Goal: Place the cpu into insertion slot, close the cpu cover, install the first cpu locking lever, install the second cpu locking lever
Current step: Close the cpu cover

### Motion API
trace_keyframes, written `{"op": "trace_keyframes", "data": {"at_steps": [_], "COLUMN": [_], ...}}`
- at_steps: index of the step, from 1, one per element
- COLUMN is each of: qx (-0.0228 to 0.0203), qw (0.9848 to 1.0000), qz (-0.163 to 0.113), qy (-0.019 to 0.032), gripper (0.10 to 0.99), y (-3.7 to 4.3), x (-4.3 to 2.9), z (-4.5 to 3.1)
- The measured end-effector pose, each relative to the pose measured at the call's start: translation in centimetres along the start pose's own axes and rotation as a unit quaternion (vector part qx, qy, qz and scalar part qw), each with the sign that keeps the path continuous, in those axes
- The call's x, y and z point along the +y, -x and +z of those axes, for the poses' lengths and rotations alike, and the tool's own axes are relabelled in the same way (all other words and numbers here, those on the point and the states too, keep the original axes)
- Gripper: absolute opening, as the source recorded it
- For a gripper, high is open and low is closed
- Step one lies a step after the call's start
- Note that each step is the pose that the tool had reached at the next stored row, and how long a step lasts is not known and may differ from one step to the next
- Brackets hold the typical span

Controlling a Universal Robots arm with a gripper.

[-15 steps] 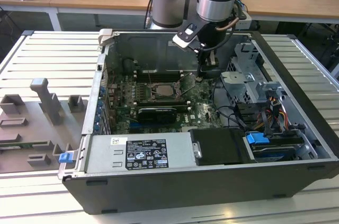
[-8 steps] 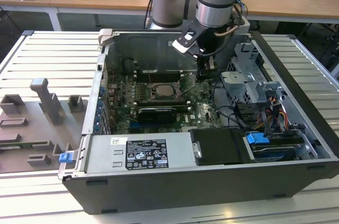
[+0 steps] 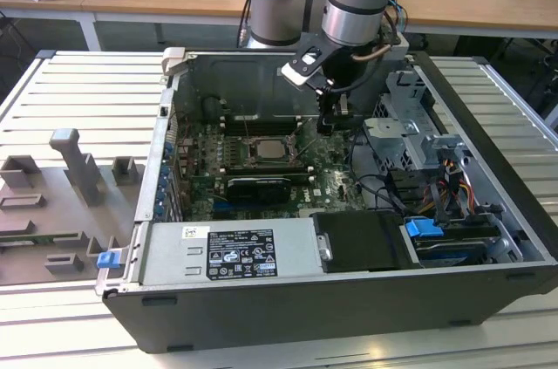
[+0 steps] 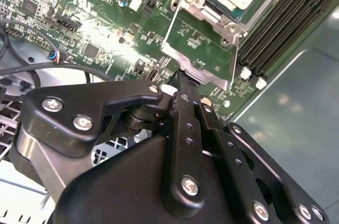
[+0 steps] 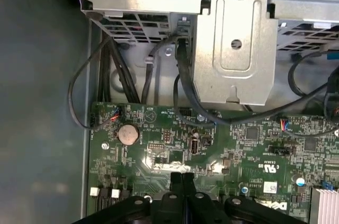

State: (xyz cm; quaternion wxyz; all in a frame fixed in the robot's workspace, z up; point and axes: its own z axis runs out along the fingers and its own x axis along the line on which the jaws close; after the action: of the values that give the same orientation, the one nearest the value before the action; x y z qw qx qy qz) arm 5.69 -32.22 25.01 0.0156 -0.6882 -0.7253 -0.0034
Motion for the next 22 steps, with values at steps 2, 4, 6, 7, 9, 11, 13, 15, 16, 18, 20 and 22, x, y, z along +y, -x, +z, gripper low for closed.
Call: {"op": "trace_keyframes", "data": {"at_steps": [2, 4, 6, 7, 9, 11, 13, 15, 16, 18, 20, 22], "qx": [0.0, 0.0, 0.0, 0.0, 0.0, 0.0, 0.0, 0.0, 0.0, 0.0, 0.0, 0.0], "qw": [1.0, 1.0, 1.0, 1.0, 1.0, 1.0, 1.0, 1.0, 1.0, 1.0, 1.0, 1.0], "qz": [0.0, 0.0, 0.0, 0.0, 0.0, 0.0, 0.0, 0.0, 0.0, 0.0, 0.0, 0.0], "qy": [0.0, 0.0, 0.0, 0.0, 0.0, 0.0, 0.0, 0.0, 0.0, 0.0, 0.0, 0.0], "gripper": [0.106, 0.106, 0.106, 0.106, 0.106, 0.106, 0.106, 0.106, 0.106, 0.106, 0.106, 0.106], "y": [-0.01, -0.01, -0.01, -0.02, -0.02, -0.03, -0.04, -0.04, -0.04, -0.04, -0.05, -0.06], "x": [-0.11, -0.16, -0.28, -0.33, -0.41, -0.53, -0.69, -0.76, -0.78, -0.83, -0.92, -1.04], "z": [0.0, 0.0, 0.01, 0.01, 0.01, 0.01, 0.02, 0.02, 0.02, 0.02, 0.02, 0.02]}}
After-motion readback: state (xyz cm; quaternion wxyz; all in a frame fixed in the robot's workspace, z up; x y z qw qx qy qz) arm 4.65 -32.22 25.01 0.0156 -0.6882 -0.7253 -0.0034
